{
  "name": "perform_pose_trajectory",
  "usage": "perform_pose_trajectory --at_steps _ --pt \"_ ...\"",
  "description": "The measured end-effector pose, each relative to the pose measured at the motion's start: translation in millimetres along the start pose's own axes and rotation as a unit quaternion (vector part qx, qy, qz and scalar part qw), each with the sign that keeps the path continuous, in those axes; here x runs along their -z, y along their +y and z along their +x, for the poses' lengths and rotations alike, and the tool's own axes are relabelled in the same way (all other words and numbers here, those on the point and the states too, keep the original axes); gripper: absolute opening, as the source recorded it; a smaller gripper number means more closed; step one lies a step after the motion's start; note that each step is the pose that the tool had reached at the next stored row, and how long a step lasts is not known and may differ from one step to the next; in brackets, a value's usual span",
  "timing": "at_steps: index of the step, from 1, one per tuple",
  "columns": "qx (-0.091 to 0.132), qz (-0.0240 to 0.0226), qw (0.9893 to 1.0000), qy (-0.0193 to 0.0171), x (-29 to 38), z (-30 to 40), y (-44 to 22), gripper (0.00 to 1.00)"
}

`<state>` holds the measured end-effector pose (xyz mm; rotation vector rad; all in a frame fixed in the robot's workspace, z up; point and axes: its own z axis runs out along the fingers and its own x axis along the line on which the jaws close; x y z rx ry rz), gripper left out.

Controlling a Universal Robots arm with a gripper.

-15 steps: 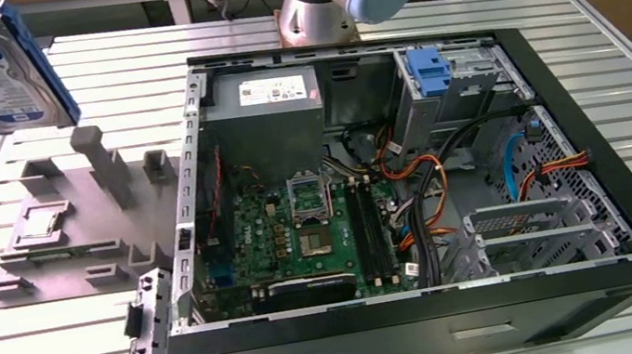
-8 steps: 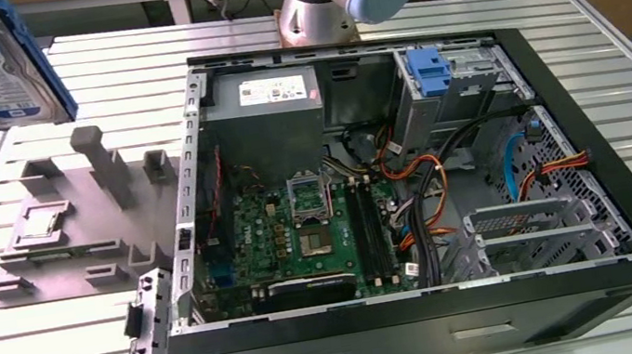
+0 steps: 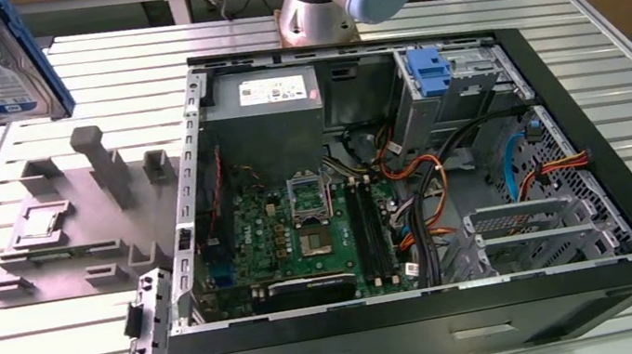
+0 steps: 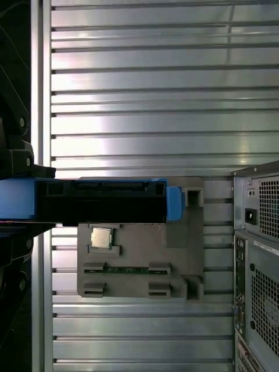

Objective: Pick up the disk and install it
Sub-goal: 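Pick up the disk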

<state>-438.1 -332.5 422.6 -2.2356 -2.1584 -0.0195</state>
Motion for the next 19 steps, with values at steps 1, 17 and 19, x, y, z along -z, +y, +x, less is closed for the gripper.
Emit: perform_pose_trajectory --at_steps 1,17,19 --pt "0.0 0.0 1.0 0.0 1.0 0.0 0.0 0.37" --pt "0.0 0.0 1.0 0.0001 20.2 0.7 -0.3 0.37" --pt "0.0 0.0 1.0 0.0001 21.9 0.7 -0.4 0.37"
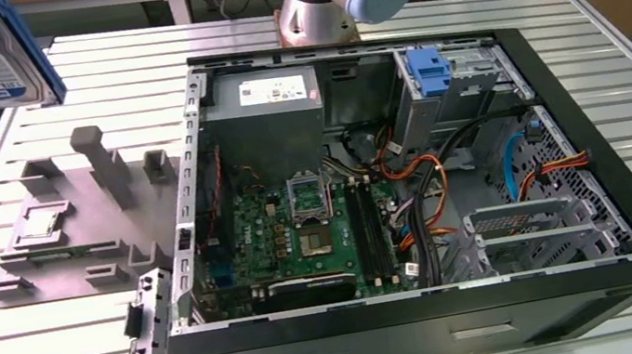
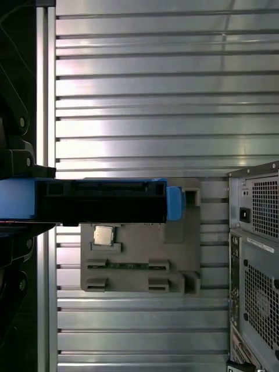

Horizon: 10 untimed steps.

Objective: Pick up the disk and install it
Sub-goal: 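Pick up the disk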

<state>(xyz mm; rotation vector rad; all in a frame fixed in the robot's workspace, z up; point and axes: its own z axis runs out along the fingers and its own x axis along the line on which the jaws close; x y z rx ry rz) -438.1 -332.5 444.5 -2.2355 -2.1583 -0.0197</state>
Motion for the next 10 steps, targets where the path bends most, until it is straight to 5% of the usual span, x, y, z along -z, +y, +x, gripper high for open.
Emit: perform_pose_trajectory --at_steps 10 --pt "0.0 0.0 1.0 0.0 8.9 0.3 -0.1 0.37"
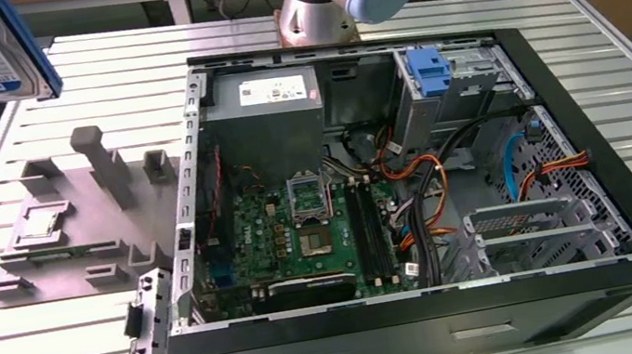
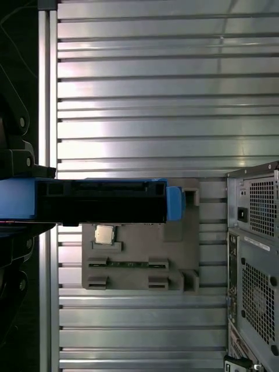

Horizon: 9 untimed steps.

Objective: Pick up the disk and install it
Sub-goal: 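Pick up the disk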

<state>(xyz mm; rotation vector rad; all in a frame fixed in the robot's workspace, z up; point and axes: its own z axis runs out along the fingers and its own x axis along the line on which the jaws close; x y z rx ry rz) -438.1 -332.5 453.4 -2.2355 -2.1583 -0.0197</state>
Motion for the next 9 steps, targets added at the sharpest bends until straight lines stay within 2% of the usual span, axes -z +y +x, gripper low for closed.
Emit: perform_pose_trajectory --at_steps 9 --pt "0.0 0.0 1.0 0.0 8.4 0.3 -0.1 0.37"
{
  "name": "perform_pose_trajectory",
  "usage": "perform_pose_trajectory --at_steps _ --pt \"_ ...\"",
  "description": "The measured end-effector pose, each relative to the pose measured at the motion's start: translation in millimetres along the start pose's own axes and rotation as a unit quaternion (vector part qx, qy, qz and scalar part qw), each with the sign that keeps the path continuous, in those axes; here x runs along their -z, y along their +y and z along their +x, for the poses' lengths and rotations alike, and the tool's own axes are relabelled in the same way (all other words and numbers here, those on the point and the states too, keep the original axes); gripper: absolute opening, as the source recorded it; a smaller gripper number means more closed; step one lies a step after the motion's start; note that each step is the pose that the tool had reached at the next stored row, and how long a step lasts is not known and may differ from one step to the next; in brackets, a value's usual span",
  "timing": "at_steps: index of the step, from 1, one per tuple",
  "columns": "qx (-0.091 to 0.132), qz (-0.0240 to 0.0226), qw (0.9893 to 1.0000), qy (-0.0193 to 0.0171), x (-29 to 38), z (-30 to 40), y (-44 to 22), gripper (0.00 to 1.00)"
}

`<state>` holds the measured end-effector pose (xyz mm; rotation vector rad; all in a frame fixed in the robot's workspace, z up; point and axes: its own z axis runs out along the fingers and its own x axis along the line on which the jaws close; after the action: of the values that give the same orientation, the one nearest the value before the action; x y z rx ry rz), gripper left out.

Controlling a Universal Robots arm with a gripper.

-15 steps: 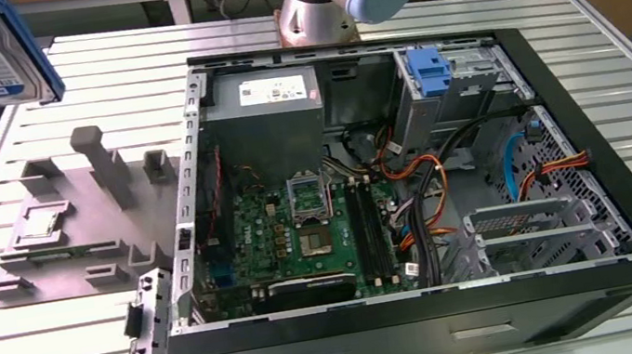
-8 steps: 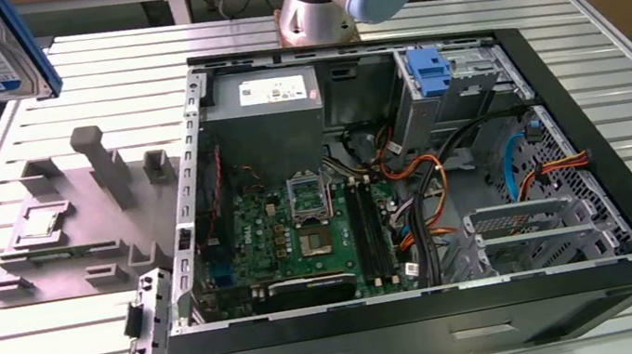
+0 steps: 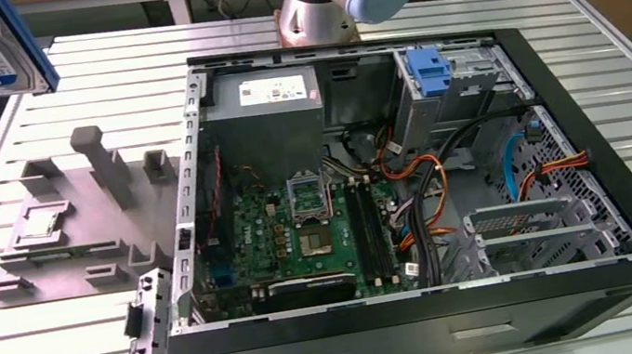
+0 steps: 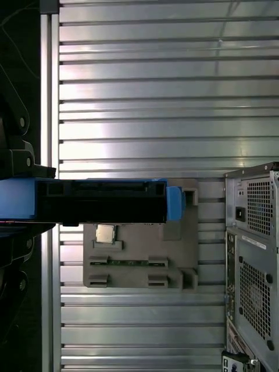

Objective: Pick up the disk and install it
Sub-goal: 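Pick up the disk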

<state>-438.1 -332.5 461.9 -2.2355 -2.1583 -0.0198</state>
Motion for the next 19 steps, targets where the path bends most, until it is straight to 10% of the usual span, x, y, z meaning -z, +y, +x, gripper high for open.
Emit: perform_pose_trajectory --at_steps 19 --pt "0.0 0.0 1.0 0.0001 18.2 0.6 -0.3 0.37"
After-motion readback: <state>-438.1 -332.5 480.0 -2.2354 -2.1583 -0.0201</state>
